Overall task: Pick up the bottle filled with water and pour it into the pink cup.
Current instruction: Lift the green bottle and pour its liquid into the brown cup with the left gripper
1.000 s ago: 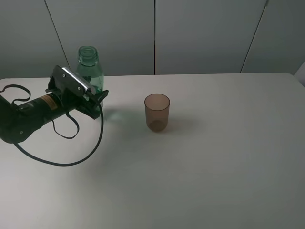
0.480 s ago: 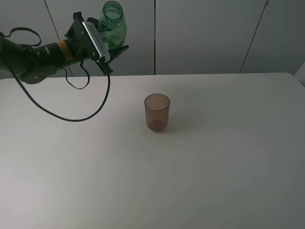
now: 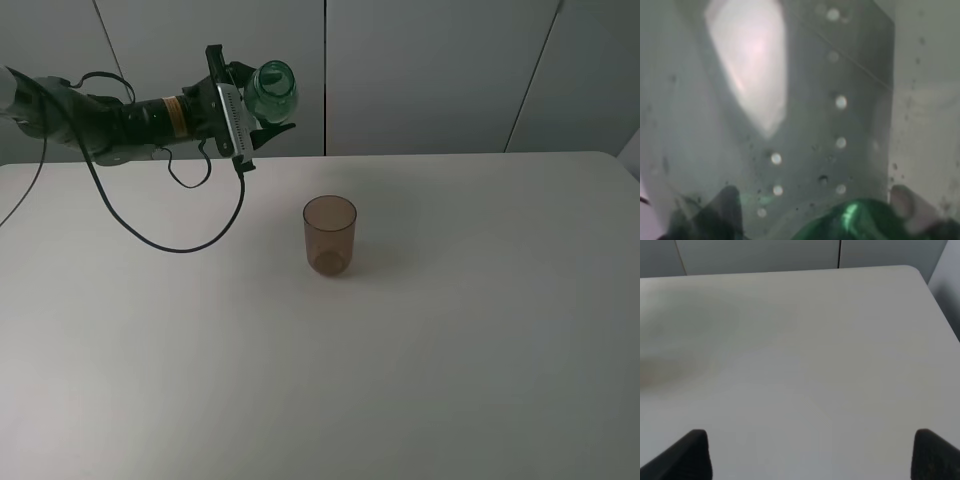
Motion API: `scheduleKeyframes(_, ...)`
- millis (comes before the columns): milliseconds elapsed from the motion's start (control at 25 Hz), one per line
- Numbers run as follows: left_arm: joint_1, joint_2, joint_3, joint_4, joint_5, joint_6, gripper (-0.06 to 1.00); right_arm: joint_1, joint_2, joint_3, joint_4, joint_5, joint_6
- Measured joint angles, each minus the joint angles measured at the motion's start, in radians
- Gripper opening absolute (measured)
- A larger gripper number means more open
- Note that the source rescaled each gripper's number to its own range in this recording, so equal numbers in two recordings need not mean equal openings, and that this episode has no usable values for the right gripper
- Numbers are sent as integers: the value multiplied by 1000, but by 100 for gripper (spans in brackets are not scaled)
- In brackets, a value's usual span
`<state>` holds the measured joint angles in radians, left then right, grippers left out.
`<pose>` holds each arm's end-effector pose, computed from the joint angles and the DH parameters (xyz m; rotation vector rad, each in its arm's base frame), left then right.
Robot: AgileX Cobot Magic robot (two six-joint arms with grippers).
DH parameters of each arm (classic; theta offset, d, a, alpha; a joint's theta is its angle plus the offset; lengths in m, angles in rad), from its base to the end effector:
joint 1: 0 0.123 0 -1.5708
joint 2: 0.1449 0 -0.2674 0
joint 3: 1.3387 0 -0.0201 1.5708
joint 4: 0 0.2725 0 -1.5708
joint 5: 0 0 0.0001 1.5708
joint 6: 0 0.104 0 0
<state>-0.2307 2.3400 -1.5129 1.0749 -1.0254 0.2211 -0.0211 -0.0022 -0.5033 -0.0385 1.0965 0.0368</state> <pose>0.4640 -0.1893 0.1122 1.3697 0.8677 -0.1187 0.0410 -0.0044 0.2797 0.0628 2.0732 -0.0367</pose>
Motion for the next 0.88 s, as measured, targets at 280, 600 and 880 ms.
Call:
scheduleKeyframes(280, -53, 81, -144, 111, 13, 0, 1, 0, 0, 0, 0, 0, 0)
scheduleKeyframes(600, -79, 137, -241, 218, 29, 47, 1, 0, 0, 0, 0, 0, 0)
scheduleKeyframes(880, -80, 194, -320, 245, 31, 96, 1, 0, 0, 0, 0, 0, 0)
